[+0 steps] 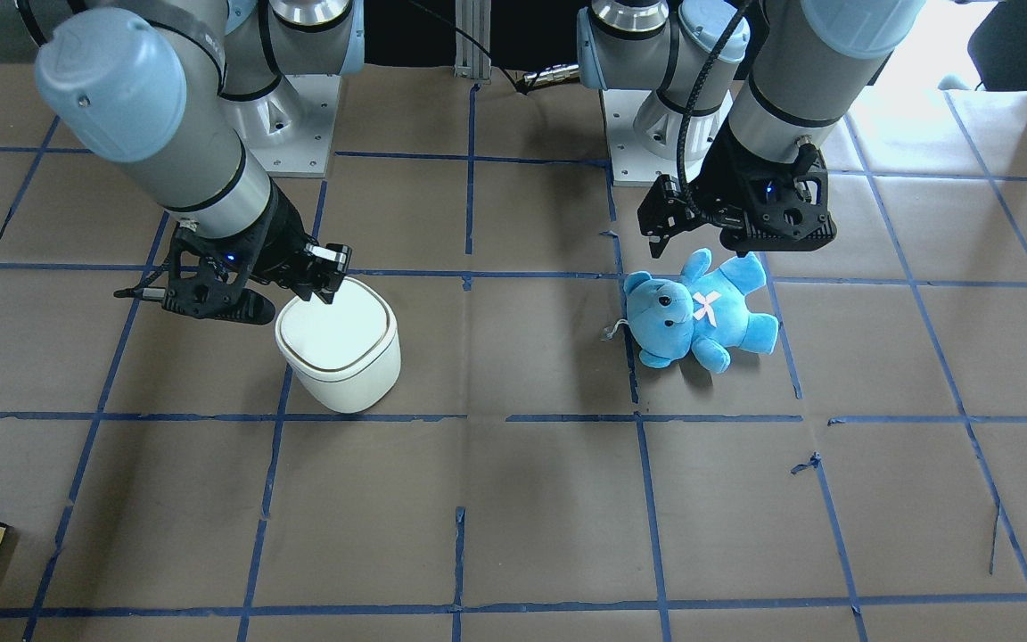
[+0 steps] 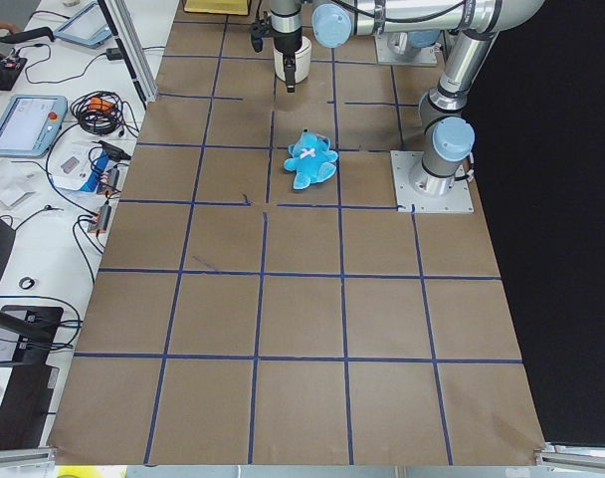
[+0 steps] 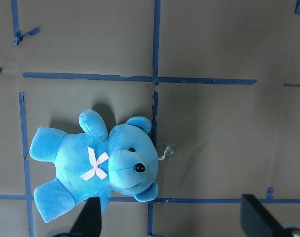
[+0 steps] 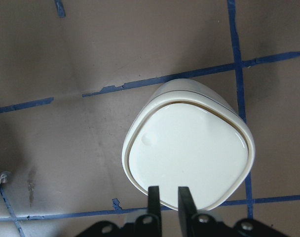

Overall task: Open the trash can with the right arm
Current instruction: 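Lower the right gripper onto the front edge of the white lid, then lift the right gripper to flip the lid open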

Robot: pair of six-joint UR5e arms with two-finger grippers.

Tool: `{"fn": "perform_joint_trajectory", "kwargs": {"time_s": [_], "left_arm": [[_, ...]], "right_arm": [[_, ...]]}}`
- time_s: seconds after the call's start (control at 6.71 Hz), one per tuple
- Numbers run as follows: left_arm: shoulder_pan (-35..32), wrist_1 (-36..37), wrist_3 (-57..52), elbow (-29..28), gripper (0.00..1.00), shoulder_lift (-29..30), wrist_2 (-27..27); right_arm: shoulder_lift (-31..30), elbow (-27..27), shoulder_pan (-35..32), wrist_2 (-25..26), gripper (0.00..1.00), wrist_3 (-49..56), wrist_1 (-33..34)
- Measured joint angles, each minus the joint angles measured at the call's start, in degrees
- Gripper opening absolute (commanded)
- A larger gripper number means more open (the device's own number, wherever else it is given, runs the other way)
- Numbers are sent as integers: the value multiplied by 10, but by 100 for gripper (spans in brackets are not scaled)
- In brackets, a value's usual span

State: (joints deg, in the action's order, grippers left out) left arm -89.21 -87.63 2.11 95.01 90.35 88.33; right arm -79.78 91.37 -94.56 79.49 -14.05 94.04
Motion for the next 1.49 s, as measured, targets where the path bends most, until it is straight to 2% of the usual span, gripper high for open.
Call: {"fn": "perform_joint_trajectory", "kwargs": {"time_s": [0.45, 1.04, 1.19, 1.34, 1.49], "left_arm": [[0, 0, 0, 0, 100, 0, 0], [0, 0, 0, 0, 100, 0, 0], [0, 0, 0, 0, 100, 0, 0], [0, 0, 0, 0, 100, 0, 0], [0, 0, 0, 0, 100, 0, 0]], "right_arm": [[50, 17, -20, -4, 6, -15, 66], [57, 55, -23, -2, 6, -19, 76], [58, 57, -23, -2, 25, -19, 76], [56, 55, -23, 1, 83, -20, 75], [52, 43, -21, 11, 98, -19, 72]]}}
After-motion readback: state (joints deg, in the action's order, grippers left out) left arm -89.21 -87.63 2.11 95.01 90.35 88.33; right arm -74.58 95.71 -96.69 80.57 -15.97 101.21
